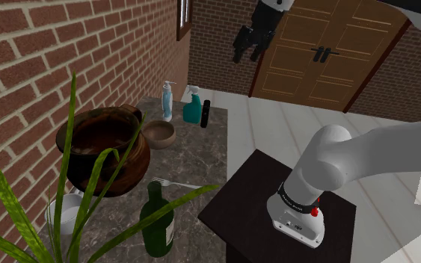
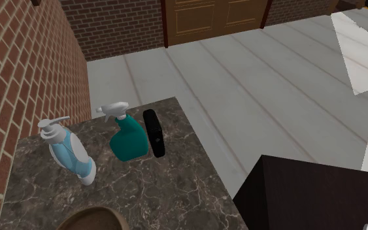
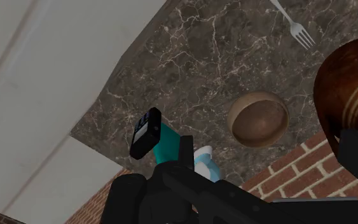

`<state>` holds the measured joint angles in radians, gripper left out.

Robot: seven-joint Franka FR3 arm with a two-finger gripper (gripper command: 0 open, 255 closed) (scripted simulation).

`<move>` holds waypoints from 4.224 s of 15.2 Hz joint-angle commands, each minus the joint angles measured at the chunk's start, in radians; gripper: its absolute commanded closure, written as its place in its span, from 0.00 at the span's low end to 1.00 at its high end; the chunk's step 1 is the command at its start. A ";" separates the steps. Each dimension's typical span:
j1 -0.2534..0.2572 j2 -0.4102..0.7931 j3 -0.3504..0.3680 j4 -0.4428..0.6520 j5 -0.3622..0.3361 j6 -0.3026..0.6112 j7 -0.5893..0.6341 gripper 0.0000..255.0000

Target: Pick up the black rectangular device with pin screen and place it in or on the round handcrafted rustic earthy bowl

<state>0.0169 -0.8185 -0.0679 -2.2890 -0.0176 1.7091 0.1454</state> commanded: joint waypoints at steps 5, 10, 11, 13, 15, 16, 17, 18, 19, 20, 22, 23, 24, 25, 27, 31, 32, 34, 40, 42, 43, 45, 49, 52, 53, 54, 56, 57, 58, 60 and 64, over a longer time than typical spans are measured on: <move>-0.021 0.072 -0.002 -0.065 -0.016 0.130 0.028 0.00; -0.048 0.189 -0.007 -0.117 -0.037 0.292 0.066 0.00; -0.053 0.216 -0.009 -0.124 -0.042 0.324 0.074 0.00; -0.064 0.273 -0.011 -0.133 -0.050 0.387 0.090 0.00; -0.075 0.334 -0.014 -0.137 -0.059 0.449 0.107 0.00; -0.080 0.366 -0.016 -0.138 -0.064 0.479 0.116 0.00; -0.085 0.398 -0.018 -0.136 -0.068 0.508 0.125 0.00; -0.090 0.431 -0.020 -0.134 -0.073 0.537 0.134 0.00; -0.096 0.465 -0.022 -0.130 -0.078 0.566 0.143 0.00; -0.101 0.500 -0.024 -0.125 -0.082 0.593 0.152 0.00; -0.112 0.570 -0.028 -0.111 -0.091 0.646 0.171 0.00; -0.117 0.606 -0.031 -0.102 -0.096 0.671 0.181 0.00; -0.122 0.642 -0.033 -0.092 -0.100 0.696 0.190 0.00; -0.126 0.679 -0.036 -0.081 -0.105 0.719 0.200 0.00; -0.135 0.752 -0.042 -0.055 -0.113 0.763 0.219 0.00; -0.151 0.901 -0.058 0.010 -0.126 0.839 0.256 0.00; -0.154 0.938 -0.062 0.029 -0.128 0.855 0.264 0.00; -0.161 1.013 -0.071 0.070 -0.130 0.884 0.280 0.00; -0.171 1.115 -0.077 0.109 -0.125 0.944 0.288 0.00; -0.174 1.140 -0.076 0.115 -0.123 0.965 0.287 0.00; -0.176 1.160 -0.076 0.119 -0.121 0.980 0.286 0.00; -0.176 1.160 -0.076 0.119 -0.121 0.980 0.286 0.00; -0.176 1.160 -0.076 0.119 -0.121 0.980 0.286 0.00; -0.176 1.160 -0.076 0.119 -0.121 0.980 0.286 1.00; -0.176 1.160 -0.076 0.119 -0.121 0.980 0.286 1.00; -0.176 1.160 -0.076 0.119 -0.121 0.980 0.286 1.00; -0.176 1.160 -0.076 0.119 -0.121 0.980 0.286 1.00; -0.176 1.160 -0.076 0.119 -0.121 0.980 0.286 1.00; -0.176 1.160 -0.076 0.119 -0.121 0.980 0.286 1.00; -0.176 1.160 -0.076 0.119 -0.121 0.980 0.286 1.00; -0.175 1.128 -0.076 0.121 -0.121 0.946 0.282 1.00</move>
<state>-0.1570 0.3169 -0.1437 -2.1694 -0.1395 2.6638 0.4302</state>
